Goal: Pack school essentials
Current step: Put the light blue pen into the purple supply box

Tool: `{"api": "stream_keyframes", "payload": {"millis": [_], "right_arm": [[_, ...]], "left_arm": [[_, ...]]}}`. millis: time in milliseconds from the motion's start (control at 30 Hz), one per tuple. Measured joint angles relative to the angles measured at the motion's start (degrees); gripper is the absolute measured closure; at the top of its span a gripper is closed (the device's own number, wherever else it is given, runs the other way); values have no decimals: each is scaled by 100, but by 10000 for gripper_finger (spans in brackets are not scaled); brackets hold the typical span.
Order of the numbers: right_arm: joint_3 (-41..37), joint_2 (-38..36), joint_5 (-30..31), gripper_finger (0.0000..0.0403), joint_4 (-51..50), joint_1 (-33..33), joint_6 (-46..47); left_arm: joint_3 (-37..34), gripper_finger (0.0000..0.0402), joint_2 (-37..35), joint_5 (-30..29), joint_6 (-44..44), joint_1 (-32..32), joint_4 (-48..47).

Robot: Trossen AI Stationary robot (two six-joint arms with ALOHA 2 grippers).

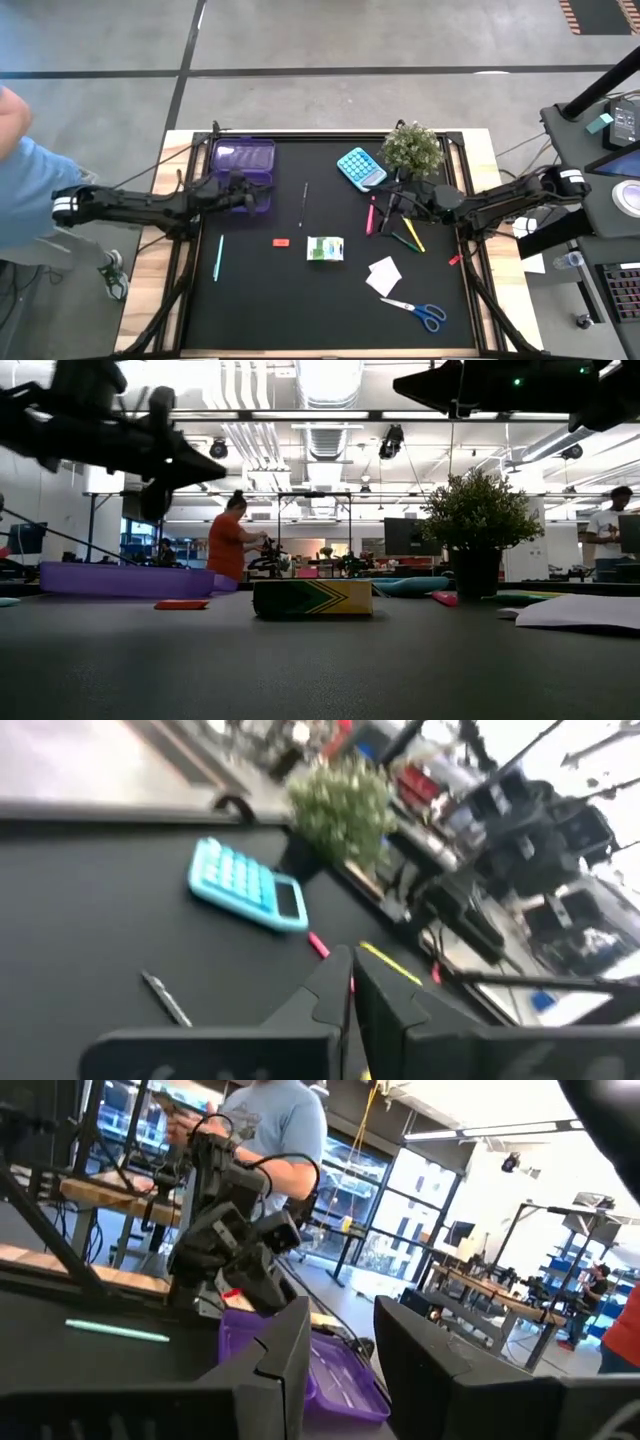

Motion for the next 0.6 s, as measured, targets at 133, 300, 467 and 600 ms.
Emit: {"api": "stream_keyframes", "payload": {"millis": [133,300,467,600], "right_arm": [[-13,-78,0,300,-183,0,0],[-17,-79,44,299,-273,0,-20],[-17,-74,44,300,-306,-2,-64],[-17,-72,44,303,-311,-2,-66]], "left_arm": [[783,402,593,590,-391,-1,-849],[2332,402,1289,1836,-1136,-154,-5256],[3833,402,2246,2255,-1546,-860,-10033],[4152,402,2727,2030,-1807,-1389,-11581]]}}
